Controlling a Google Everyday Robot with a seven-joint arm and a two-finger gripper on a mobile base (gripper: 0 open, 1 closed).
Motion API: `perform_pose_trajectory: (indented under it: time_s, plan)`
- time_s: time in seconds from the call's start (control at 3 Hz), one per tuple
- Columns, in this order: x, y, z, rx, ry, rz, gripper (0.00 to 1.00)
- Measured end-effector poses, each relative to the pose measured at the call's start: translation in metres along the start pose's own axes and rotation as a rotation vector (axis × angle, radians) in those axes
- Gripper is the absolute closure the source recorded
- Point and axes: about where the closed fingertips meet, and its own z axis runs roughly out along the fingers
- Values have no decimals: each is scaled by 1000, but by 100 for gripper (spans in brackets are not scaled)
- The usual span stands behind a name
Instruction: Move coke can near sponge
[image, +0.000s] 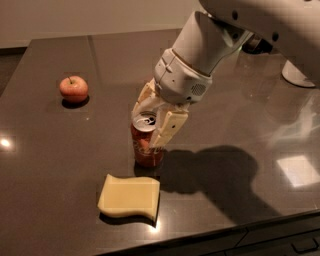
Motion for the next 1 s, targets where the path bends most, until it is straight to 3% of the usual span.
perform_pose_trajectory:
  time_s: [0.33,0.67,1.0]
  plan:
    - [-1,-1,0,2,-4,-3,14]
    - [-2,-2,0,8,-3,-5,0]
    - [-2,-2,0,8,-3,-5,0]
